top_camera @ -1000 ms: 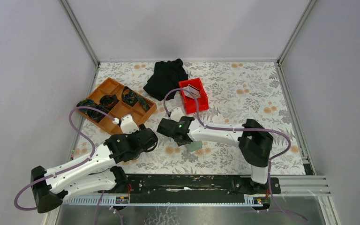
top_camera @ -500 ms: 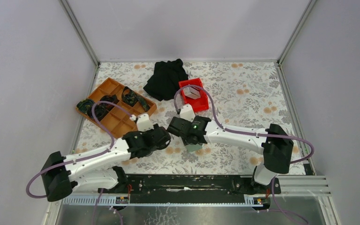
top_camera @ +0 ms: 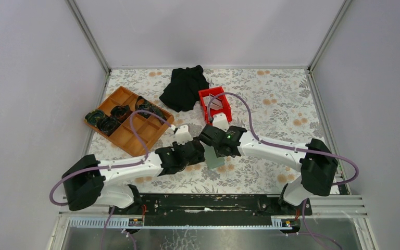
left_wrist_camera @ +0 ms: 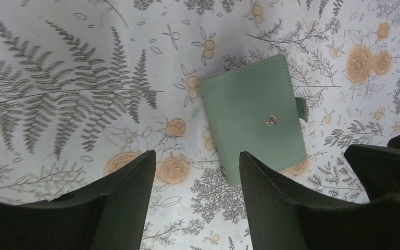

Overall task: Put the credit cards into the card holder
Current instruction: Close the card holder at the center of the board.

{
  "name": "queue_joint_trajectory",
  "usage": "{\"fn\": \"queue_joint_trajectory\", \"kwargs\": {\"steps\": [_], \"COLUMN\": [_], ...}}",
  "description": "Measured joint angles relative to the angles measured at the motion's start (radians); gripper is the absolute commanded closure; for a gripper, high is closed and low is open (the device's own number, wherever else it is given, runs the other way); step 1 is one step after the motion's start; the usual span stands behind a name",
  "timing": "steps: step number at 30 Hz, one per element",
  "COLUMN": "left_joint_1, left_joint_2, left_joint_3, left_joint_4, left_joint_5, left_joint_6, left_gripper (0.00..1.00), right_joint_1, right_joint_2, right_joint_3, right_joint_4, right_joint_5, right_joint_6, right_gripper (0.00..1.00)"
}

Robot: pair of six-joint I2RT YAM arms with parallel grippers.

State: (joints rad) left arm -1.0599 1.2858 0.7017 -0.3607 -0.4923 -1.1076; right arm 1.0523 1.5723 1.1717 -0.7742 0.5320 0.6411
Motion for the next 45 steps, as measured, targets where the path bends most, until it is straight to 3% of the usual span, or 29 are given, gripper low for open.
{"fn": "queue_joint_trajectory", "kwargs": {"steps": [18,22,31,37,39,42,45], "left_joint_1": [0.017,0.038,0.06,0.074,0.074,0.085,0.136], "left_joint_2": [0.201,0.23,0.2,0.11,0.09,0.085,0.096], "left_joint_3": [-0.011,-0.021,-0.039,-0.043,-0.043,-0.043,-0.069], "left_joint_4": [0.21,0.229,0.229,0.229,0.235,0.259,0.343], "left_joint_5": [0.042,0.053,0.058,0.059,0.059,0.077,0.141], "left_joint_6": [0.048,0.046,0.027,0.035,0.047,0.063,0.082], "left_gripper": [0.3,0.38,0.54,0.54,0.63,0.86,0.99], "right_joint_1": [-0.059,-0.071,-0.101,-0.105,-0.105,-0.105,-0.105], "right_joint_2": [0.005,0.017,0.019,0.036,0.043,0.053,0.066], "right_joint_3": [-0.021,-0.024,-0.031,-0.031,-0.031,-0.031,-0.031], "right_joint_4": [0.08,0.09,0.108,0.12,0.126,0.13,0.132], "right_joint_5": [-0.108,-0.129,-0.156,-0.171,-0.179,-0.186,-0.187], "right_joint_6": [-0.037,-0.039,-0.043,-0.047,-0.049,-0.051,-0.053], "right_gripper": [0.61,0.67,0.69,0.71,0.73,0.76,0.81]}}
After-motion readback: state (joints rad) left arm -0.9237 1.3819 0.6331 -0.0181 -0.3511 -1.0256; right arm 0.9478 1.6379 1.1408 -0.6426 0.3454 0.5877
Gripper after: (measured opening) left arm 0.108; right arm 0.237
